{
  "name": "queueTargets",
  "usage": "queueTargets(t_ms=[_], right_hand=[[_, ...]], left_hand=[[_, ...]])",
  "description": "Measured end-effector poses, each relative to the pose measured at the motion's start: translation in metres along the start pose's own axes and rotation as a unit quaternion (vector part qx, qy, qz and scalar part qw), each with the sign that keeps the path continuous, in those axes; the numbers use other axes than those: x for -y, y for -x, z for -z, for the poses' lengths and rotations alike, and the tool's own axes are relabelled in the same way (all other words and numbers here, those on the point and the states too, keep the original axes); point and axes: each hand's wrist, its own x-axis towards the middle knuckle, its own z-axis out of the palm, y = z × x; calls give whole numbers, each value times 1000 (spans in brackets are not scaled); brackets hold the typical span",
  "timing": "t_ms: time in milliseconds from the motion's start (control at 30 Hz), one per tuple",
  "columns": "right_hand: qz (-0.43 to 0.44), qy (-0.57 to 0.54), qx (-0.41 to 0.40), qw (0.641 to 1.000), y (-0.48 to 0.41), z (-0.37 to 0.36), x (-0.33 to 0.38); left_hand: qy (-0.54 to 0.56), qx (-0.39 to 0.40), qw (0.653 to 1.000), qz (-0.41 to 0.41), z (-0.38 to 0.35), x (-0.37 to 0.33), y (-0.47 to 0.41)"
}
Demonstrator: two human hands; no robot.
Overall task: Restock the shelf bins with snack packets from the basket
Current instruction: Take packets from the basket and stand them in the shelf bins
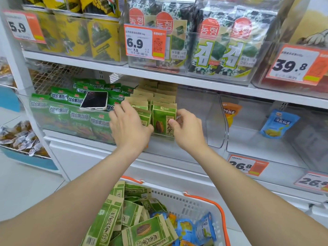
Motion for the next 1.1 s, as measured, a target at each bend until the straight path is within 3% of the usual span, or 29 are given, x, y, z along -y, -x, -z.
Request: queueTargets(t_ms=[167,267,367,567,667,733,833,900,1000,1100], right_hand=[[-103,8,2,995,-16,-16,-3],[-109,-17,6,994,-24,-21,-1],[-123,-38,2,992,-28,-23,2],[-138,12,24,990,-22,-16,5],[-116,29,13,993,-13,-7,9],[-29,16,-6,999,-2,3,17],[118,22,29,992,16,30,31],[161,63,138,975,27,46,37],[186,175,310,916,46,50,29],[146,245,430,857,74,39,7]], left_hand=[[3,-51,999,-16,-1,2,1],[-33,-77,996,-32,1,7,-1],[-29,-56,998,-27,2,9,-1],[-28,-73,995,-69,4,5,6],[-3,-113,979,-167,10,0,11],[16,-117,955,-273,14,-1,16],[37,-30,942,-331,11,6,26],[24,76,946,-316,5,14,35],[-40,221,918,-328,-5,19,50],[-109,344,859,-364,-14,18,68]])
